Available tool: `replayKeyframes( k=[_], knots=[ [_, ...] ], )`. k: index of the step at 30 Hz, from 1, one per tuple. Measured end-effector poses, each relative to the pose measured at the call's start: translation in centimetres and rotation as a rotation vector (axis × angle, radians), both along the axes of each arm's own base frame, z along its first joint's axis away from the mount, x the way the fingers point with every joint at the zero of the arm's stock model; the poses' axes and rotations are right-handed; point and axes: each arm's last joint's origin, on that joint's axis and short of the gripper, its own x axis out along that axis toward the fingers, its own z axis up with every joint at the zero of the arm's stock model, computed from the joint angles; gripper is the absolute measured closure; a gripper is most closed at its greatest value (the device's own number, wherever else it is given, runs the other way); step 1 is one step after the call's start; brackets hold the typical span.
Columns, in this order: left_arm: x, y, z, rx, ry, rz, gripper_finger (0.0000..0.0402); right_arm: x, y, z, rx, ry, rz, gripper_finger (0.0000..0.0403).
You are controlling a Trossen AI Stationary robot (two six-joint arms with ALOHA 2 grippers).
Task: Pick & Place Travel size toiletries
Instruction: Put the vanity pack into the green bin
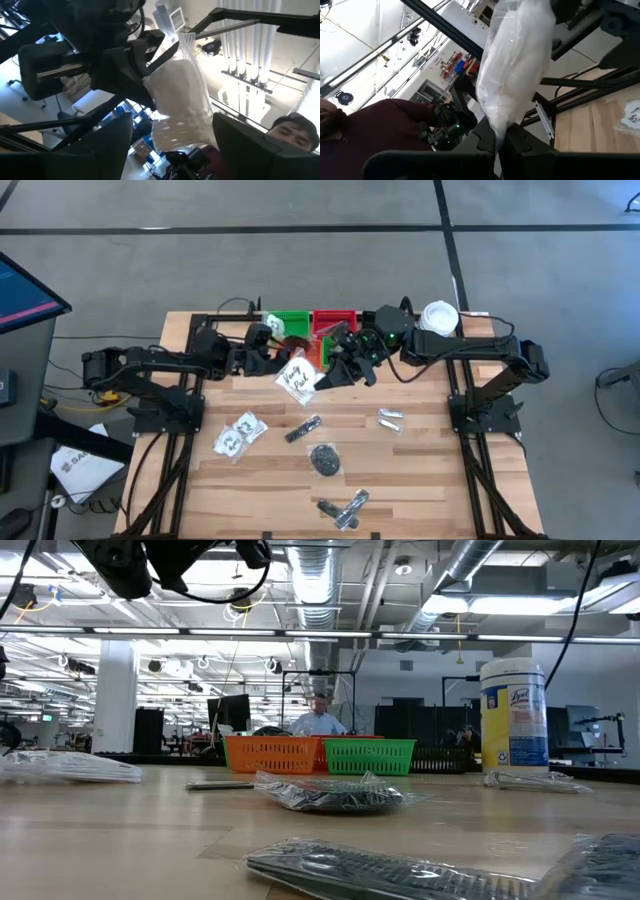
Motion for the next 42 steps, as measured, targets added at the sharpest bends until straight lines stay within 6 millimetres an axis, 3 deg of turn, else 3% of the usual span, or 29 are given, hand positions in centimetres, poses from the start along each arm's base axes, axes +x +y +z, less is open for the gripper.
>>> replayKeyframes(
  k=[8, 23, 31, 42],
  knots=[
    [0.0, 0.0, 0.0, 0.002, -0.001, 0.001, 0.0108, 0.0, 0.0, 0.0, 0.002, 0.002, 0.0, 0.0403],
    [0.0, -0.4, 0.0, 0.021, -0.004, -0.038, 0.0123, 0.0, -0.7, -0.2, 0.01, 0.027, -0.04, 0.0403],
    [0.0, -0.6, 0.0, 0.032, -0.002, -0.06, 0.0177, 0.0, -1.2, -0.6, 0.017, 0.074, -0.069, 0.0403],
    [0.0, -0.4, 0.0, 0.04, 0.001, -0.058, 0.0293, 0.0, -1.2, -0.6, 0.017, 0.074, -0.071, 0.0403]
  ],
)
